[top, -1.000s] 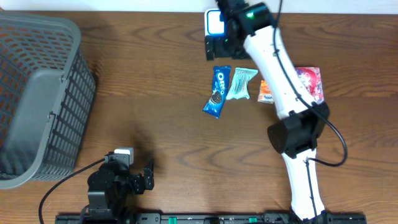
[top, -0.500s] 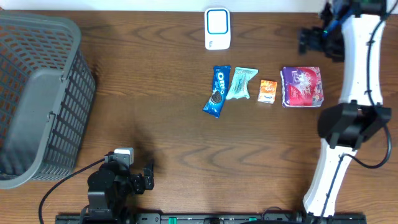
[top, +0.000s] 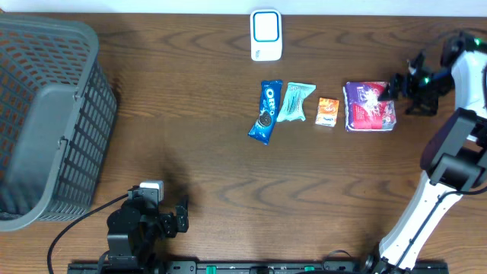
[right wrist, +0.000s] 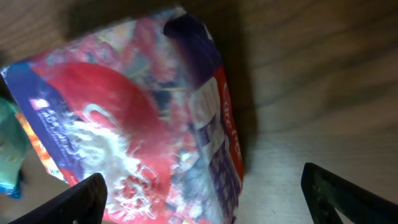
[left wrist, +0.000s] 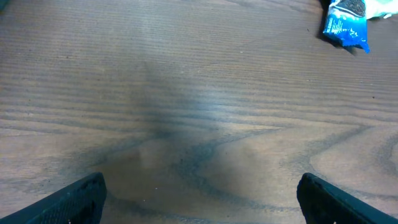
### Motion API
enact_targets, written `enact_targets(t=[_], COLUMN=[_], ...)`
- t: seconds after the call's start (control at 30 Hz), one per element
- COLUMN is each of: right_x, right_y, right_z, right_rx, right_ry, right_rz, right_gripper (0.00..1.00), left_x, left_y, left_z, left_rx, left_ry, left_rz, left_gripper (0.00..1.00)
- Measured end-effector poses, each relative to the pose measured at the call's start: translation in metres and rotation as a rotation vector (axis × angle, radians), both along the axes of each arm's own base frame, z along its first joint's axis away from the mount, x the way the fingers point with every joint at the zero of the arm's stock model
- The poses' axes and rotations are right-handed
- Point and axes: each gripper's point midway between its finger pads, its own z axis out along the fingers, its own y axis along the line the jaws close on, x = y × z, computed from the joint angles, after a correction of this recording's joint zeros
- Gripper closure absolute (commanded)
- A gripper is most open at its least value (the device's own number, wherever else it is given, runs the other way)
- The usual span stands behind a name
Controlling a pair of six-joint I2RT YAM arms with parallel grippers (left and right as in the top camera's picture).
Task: Scan the item barcode
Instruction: 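Move the right gripper right and grasp the purple box, then lift the purple box and hold it over the scanner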
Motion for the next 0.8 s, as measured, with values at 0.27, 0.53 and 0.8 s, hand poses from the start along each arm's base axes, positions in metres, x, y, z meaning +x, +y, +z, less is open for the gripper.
enact_targets(t=[0.27, 0.53, 0.8], right_x=[-0.008, -0.039, -0.043], right_y=[0.029, 0.088, 0.119], right_z=[-0.035, 0.003, 0.064], right_rx=[0.223, 0.650, 0.996], right_ry=[-0.085, 0.211, 0.470], right_rz=[0.000, -0.306, -0.548], right_gripper=[0.71, 0.99, 0.99], left_x=[0.000, 0.000, 0.000], left_y=[0.000, 0.000, 0.000], left_z=[0.000, 0.000, 0.000], left_rx=[0.000, 0.000, 0.000], left_ry=[0.000, 0.000, 0.000], left_rz=[0.000, 0.000, 0.000], left_gripper=[0.02, 0.02, 0.02])
